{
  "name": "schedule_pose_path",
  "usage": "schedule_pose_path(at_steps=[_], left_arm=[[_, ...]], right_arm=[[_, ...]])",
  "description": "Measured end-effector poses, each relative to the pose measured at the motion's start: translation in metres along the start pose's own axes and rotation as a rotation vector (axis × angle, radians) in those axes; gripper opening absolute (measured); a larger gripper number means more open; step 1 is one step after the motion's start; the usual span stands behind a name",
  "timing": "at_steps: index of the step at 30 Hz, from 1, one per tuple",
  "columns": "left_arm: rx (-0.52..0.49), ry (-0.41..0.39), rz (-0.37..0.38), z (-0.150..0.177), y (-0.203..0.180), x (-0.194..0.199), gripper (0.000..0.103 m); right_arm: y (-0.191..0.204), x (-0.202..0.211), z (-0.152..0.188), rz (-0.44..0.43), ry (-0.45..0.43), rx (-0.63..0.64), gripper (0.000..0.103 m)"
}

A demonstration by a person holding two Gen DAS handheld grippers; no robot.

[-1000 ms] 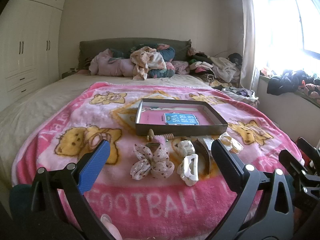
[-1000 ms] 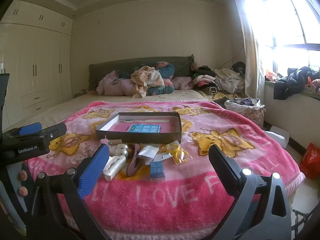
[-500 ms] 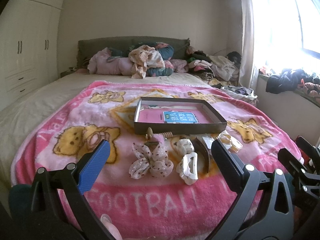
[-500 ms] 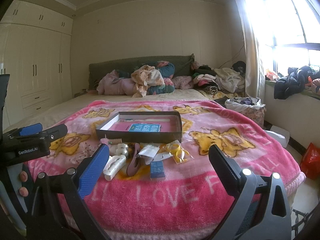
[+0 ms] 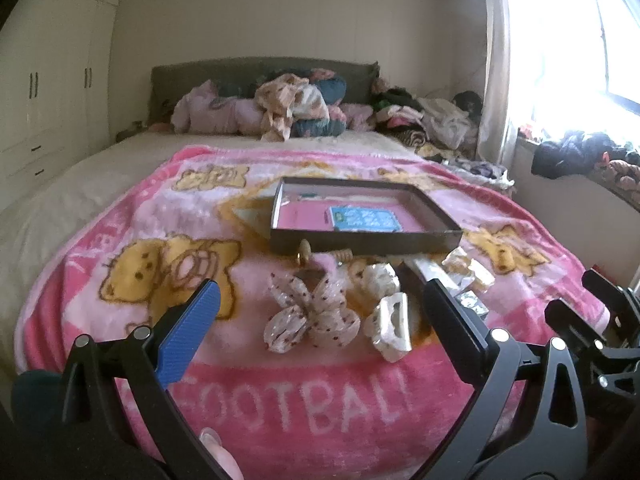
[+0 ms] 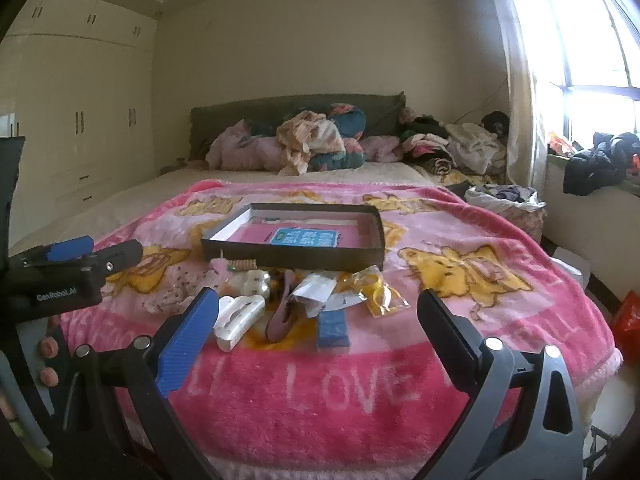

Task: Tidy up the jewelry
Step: 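Grasp the polka-dot bow with the left tool while the right tool grasps the blue package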

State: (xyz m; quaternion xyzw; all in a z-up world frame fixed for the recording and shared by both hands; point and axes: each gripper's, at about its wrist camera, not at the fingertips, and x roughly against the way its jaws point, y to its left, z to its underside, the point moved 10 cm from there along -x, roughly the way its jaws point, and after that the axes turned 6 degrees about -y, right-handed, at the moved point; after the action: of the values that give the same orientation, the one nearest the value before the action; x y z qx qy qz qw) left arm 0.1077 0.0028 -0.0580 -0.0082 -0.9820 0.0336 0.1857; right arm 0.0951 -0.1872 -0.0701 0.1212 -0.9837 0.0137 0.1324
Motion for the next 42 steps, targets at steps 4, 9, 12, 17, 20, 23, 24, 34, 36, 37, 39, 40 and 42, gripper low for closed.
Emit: schedule_pose_path(at_steps=[4,9,12,17,20,23,24,34,36,37,39,40,42], left_arm=[[-0.014,0.026,-0.019,0.007,0.007,-0.011,0.093],[0.0,0.054,-0.019,0.013,0.017,-0.025,0.093],[-0.006,0.06,-0.035,0.013,0.021,-0.035,0.093],[0.023,0.1,-0.026,0.021,0.029,-0.055,0.093],[0.041,0.127,-0.018,0.027,0.033,-0.067,0.093],[0.043,0.143,-0.012,0.031,0.033,-0.075,0.093],[0.04,0.146,-0.009,0.033,0.033,-0.078,0.093],[0.036,0.224,0.038,0.051,0.024,-0.107,0.091],[0.037,0.243,0.046,0.055,0.022,-0.111,0.085],[0.039,0.253,0.052,0.058,0.021,-0.113,0.083],[0.04,0.269,0.067,0.061,0.018,-0.116,0.076],[0.036,0.271,0.073,0.062,0.016,-0.118,0.074],[0.025,0.28,0.084,0.066,0.013,-0.12,0.063]], right_arm=[[0.004,-0.011,0.001,-0.012,0.017,0.006,0.097],[0.004,-0.03,0.008,-0.029,0.066,-0.003,0.097],[0.005,-0.043,0.015,-0.02,0.1,0.011,0.097],[0.0,-0.063,0.03,-0.018,0.154,0.008,0.097],[-0.005,-0.075,0.041,-0.01,0.193,0.0,0.097],[-0.01,-0.087,0.048,0.003,0.22,0.002,0.095],[-0.012,-0.091,0.051,0.006,0.23,0.003,0.094],[-0.022,-0.123,0.081,0.007,0.346,-0.027,0.068],[-0.022,-0.127,0.085,0.002,0.361,-0.026,0.063],[-0.022,-0.128,0.087,0.004,0.369,-0.022,0.059],[-0.023,-0.13,0.091,0.007,0.379,-0.016,0.053],[-0.023,-0.13,0.091,0.006,0.378,-0.014,0.049],[-0.023,-0.131,0.092,0.003,0.377,-0.011,0.042]])
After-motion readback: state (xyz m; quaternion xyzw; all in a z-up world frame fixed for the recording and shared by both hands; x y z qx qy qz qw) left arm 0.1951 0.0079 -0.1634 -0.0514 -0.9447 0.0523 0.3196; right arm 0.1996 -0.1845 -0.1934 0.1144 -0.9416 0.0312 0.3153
